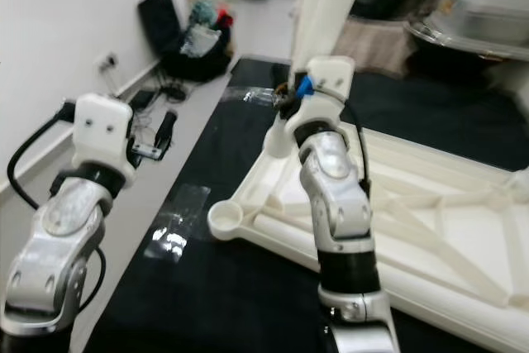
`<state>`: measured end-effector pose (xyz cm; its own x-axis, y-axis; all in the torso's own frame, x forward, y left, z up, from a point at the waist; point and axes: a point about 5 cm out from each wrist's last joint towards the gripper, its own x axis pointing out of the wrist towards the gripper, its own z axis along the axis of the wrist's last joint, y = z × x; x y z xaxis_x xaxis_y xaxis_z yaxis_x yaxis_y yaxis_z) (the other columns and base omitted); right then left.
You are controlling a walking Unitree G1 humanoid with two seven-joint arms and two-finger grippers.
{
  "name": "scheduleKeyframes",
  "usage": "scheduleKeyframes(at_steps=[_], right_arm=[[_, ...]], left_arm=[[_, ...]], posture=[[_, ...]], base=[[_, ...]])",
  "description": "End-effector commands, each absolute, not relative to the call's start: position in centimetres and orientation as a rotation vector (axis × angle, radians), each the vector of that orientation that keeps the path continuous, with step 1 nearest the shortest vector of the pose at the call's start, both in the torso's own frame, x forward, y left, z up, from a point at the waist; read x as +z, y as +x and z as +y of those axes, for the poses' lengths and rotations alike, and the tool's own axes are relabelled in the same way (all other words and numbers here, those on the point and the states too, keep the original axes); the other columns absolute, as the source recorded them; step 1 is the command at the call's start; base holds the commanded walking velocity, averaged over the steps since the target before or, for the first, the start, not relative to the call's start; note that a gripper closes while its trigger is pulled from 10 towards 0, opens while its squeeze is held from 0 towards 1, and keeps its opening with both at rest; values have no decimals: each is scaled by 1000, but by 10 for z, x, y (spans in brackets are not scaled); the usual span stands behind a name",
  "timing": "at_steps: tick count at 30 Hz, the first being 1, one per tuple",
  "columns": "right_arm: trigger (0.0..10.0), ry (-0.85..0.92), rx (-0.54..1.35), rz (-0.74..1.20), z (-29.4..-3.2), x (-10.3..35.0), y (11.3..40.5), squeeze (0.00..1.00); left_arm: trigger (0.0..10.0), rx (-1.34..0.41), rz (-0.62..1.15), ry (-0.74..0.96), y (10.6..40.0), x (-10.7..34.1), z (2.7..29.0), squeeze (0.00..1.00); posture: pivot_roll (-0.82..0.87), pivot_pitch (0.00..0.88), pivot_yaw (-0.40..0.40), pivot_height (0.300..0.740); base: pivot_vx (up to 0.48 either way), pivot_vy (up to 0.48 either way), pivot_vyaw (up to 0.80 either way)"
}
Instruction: Building children table
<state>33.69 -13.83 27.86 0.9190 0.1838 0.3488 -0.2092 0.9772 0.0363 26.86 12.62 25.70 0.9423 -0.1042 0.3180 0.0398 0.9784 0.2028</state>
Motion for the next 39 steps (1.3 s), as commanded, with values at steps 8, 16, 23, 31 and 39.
scheduleKeyframes(at_steps=[8,16,23,31,39], right_arm=[[10000,116,357,-334,-137,277,341,0],[10000,73,360,-315,-139,271,344,0],[10000,64,357,-308,-142,271,346,0],[10000,84,353,-306,-143,272,348,0],[10000,104,349,-317,-157,274,351,0]], left_arm=[[10000,-84,-292,201,265,248,125,0],[10000,-82,-270,201,261,241,126,0],[10000,-87,-265,202,259,239,125,0],[10000,-85,-263,208,259,238,125,0],[10000,-88,-258,216,258,235,126,0]], posture=[[66,102,-60,740],[63,100,-66,740],[62,93,-61,740],[62,92,-59,740],[59,89,-59,740]], base=[[0,0,0],[0,0,584],[0,0,800],[0,0,400],[0,0,-156]])
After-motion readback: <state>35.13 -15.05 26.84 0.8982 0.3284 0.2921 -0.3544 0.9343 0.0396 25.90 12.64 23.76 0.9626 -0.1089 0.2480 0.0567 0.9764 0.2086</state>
